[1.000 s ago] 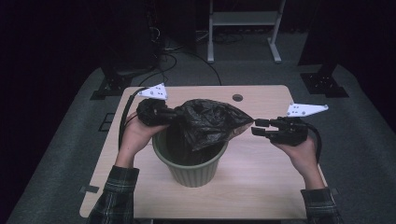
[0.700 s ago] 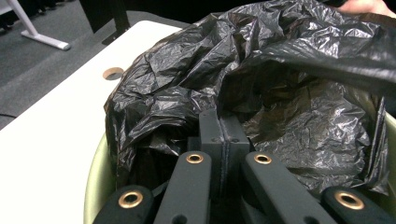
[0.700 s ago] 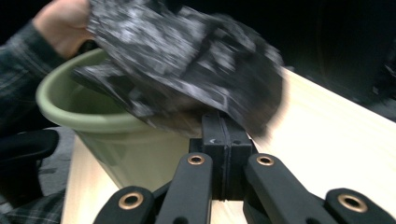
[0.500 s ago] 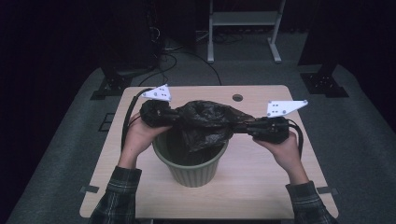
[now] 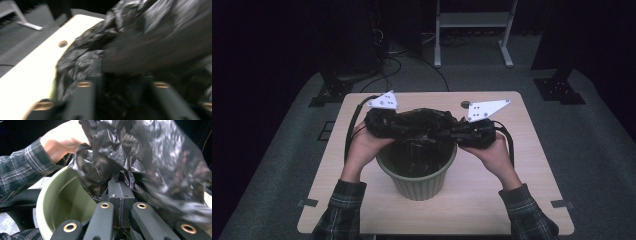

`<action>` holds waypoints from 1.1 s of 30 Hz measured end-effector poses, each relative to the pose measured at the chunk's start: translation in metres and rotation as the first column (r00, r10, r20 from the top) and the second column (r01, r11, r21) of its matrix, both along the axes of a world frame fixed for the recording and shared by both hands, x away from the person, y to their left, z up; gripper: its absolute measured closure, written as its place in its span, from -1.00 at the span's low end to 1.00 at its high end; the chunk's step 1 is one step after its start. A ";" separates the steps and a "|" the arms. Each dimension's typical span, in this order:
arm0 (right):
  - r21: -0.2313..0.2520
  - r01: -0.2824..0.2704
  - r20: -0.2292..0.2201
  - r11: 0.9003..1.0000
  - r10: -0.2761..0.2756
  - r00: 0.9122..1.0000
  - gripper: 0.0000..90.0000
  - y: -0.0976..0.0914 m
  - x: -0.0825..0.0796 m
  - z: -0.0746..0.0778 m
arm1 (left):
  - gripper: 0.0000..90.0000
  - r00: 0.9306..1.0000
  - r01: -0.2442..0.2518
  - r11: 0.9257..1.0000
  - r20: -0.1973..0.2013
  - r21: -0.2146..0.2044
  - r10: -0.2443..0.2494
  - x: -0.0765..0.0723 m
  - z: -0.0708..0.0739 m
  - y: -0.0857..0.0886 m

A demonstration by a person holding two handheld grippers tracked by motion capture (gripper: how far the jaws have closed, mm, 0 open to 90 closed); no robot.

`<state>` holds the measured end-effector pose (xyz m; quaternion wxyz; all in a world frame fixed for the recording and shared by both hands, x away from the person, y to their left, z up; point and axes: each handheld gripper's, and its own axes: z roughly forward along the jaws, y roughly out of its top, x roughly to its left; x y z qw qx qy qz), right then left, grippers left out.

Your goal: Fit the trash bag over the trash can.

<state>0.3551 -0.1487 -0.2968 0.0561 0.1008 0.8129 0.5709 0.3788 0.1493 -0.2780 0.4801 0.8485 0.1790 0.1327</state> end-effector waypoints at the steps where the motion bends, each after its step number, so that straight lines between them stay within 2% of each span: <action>1: -0.002 0.008 0.001 1.000 -0.008 1.000 1.00 -0.002 0.001 0.000 | -0.07 1.000 -0.011 1.000 0.013 0.000 0.011 -0.002 0.001 0.006; 3: -0.011 0.039 0.000 0.999 -0.039 0.999 1.00 -0.005 0.002 -0.001 | -0.20 0.999 -0.036 0.999 0.032 -0.008 0.036 -0.009 0.003 0.018; 5: -0.006 0.068 -0.006 0.998 -0.068 0.998 1.00 -0.008 0.006 -0.001 | -0.23 0.998 -0.046 0.999 0.044 -0.016 0.046 -0.017 0.006 0.028; 9: -0.005 0.102 -0.024 0.995 -0.102 0.995 1.00 -0.009 0.012 -0.002 | -0.24 0.997 -0.024 0.998 0.076 -0.052 0.028 -0.034 0.015 0.038; 15: -0.030 0.104 -0.029 0.994 -0.105 0.994 1.00 0.001 0.014 -0.004 | -0.15 0.993 0.059 0.994 0.108 -0.093 -0.049 -0.054 0.030 0.022; 20: -0.046 0.090 -0.036 0.995 -0.091 0.995 1.00 0.007 0.014 -0.006 | -0.17 0.987 0.053 0.993 0.156 -0.105 -0.036 -0.056 0.042 0.007; 23: -0.046 0.070 -0.038 0.996 -0.072 0.997 1.00 0.007 0.013 -0.005 | -0.18 0.985 0.047 0.993 0.169 -0.108 -0.029 -0.048 0.048 -0.001; 24: -0.045 0.060 -0.042 0.997 -0.062 0.997 1.00 0.008 0.012 -0.005 | -0.13 0.986 0.055 0.993 0.165 -0.108 -0.036 -0.044 0.049 -0.003; 25: -0.046 0.050 -0.043 0.998 -0.052 0.998 1.00 0.008 0.012 -0.005 | 0.02 0.986 0.067 0.993 0.158 -0.100 -0.051 -0.040 0.050 -0.007; 27: -0.042 0.016 -0.041 0.999 -0.017 0.999 1.00 0.010 0.010 -0.005 | 0.41 0.988 0.068 0.995 0.144 -0.077 -0.057 -0.031 0.048 -0.014; 29: -0.035 -0.025 -0.043 0.999 0.024 0.999 1.00 0.010 0.007 -0.005 | 0.74 0.991 0.048 0.998 0.130 -0.047 -0.042 -0.020 0.043 -0.019; 31: -0.032 -0.058 -0.044 0.998 0.056 0.997 1.00 0.009 0.003 -0.005 | 0.93 0.994 0.011 0.999 0.109 -0.034 -0.007 -0.009 0.036 -0.020; 33: -0.030 -0.080 -0.044 0.996 0.078 0.996 1.00 0.004 0.000 -0.005 | 0.99 0.997 -0.016 0.999 0.075 -0.037 0.019 0.001 0.028 -0.015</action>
